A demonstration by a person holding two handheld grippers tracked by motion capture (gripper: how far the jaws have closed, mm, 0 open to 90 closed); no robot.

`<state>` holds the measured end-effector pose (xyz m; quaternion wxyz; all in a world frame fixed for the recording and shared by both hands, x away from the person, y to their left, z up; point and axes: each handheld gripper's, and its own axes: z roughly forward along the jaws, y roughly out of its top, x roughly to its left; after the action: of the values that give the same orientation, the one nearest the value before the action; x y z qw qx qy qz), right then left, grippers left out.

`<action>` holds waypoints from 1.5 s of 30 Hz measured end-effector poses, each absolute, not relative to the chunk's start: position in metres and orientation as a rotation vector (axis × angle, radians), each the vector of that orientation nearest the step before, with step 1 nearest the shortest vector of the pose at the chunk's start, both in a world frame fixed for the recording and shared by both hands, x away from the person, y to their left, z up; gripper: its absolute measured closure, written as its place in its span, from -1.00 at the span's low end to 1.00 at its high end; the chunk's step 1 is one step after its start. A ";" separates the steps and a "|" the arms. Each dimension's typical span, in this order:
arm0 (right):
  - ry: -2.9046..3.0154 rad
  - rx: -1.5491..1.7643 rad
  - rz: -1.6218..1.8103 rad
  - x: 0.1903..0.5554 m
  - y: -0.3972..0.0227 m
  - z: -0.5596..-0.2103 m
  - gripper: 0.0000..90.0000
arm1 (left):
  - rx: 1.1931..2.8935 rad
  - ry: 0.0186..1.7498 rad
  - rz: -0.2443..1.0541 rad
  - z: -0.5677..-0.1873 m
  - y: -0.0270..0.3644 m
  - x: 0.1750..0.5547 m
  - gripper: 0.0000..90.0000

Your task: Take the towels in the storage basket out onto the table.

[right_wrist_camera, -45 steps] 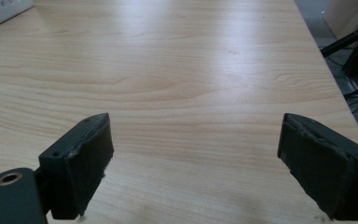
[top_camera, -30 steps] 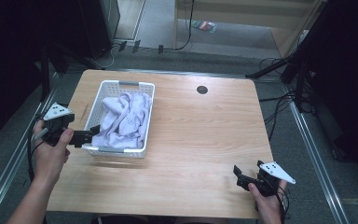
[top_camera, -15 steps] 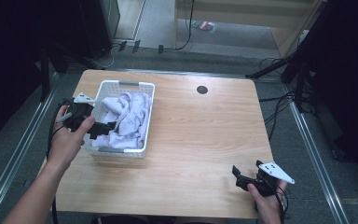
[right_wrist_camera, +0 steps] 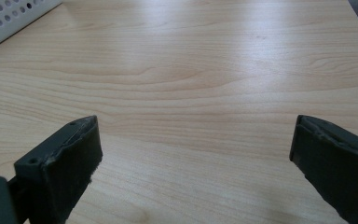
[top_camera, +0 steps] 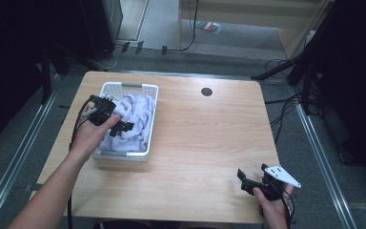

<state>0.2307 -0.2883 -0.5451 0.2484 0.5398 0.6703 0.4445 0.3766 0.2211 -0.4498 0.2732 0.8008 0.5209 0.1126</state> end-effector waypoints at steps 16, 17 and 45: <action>1.840 1.486 1.196 0.232 -0.289 -0.546 -0.93 | 2.198 1.599 0.178 -0.485 0.210 0.416 -1.00; 1.840 1.487 1.193 0.232 -0.288 -0.546 -0.93 | 2.213 1.620 0.173 -0.490 0.209 0.418 -1.00; 1.849 1.495 1.167 0.232 -0.287 -0.547 -0.92 | 2.271 1.593 0.039 -0.507 0.205 0.424 0.35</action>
<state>0.2324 -0.2871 -0.5467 0.2440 0.5472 0.6771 0.4272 0.4241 0.2051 -0.5072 0.1827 0.8047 0.5647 0.0138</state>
